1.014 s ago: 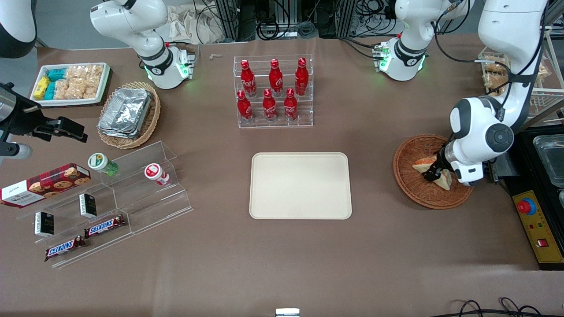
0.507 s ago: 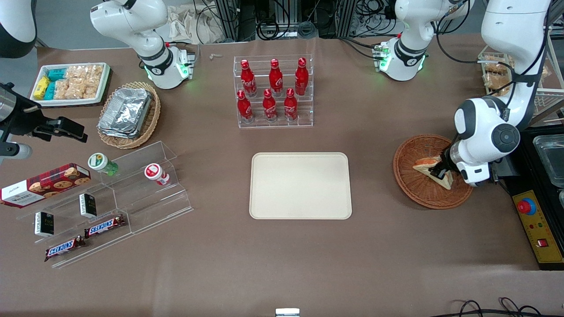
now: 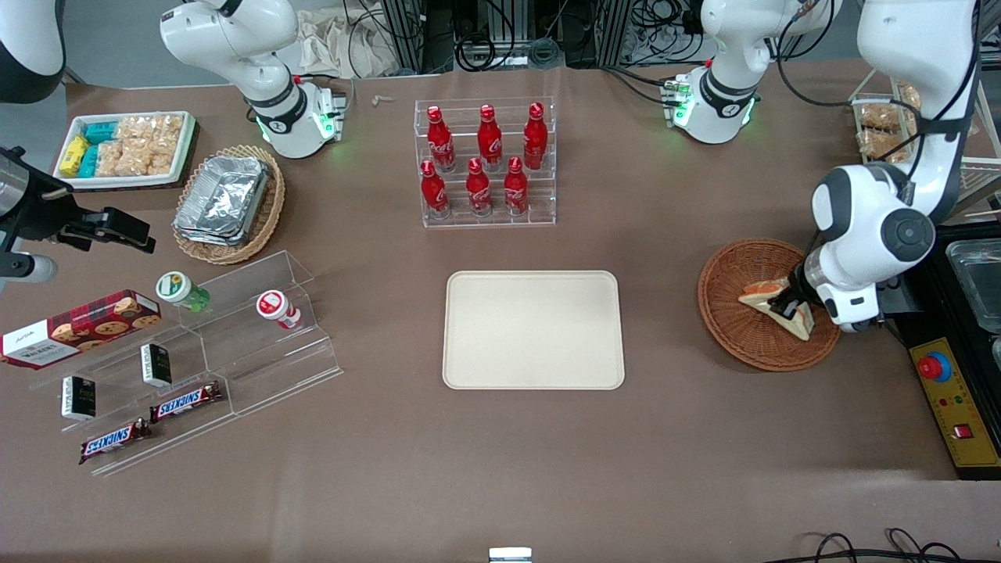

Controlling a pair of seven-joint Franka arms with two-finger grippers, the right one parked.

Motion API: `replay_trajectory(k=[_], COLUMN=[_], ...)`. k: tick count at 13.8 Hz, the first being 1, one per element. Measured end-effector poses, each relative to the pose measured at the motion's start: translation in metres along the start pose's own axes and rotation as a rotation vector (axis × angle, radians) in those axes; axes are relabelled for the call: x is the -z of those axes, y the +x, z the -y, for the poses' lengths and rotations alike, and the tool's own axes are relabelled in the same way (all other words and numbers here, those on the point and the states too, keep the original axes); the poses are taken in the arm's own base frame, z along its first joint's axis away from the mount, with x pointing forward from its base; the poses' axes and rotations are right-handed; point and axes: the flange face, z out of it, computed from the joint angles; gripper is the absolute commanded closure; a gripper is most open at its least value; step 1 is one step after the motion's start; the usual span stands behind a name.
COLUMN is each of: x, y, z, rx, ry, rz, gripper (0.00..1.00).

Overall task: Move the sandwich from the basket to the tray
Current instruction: 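Lower the left gripper and close it on the wrapped sandwich, then lift the sandwich and carry it with the left gripper to the cream tray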

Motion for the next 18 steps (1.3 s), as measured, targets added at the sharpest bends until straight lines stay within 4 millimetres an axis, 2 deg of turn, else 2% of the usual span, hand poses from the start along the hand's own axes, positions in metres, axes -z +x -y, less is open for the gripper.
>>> replay_trajectory(k=[2,4,6,7,11,13,16,18], x=[0.045,0.084,0.109,0.116,0.125,0.131,0.133,0.121], y=[-0.014,-0.020,-0.035,-0.048,-0.119,-0.141,-0.174,-0.203], z=[-0.005,-0.008,-0.022,-0.031,-0.070,-0.080,-0.096,-0.113], rx=[-0.062,-0.148,-0.268,-0.352,-0.751,-0.915,-1.037,-1.088], ry=[0.015,0.038,0.056,0.060,0.056,0.049,0.033,0.005], rz=[-0.004,0.004,0.014,0.016,0.007,-0.001,-0.016,-0.026], gripper=[1.00,1.00,1.00,1.00,1.00,1.00,1.00,1.00])
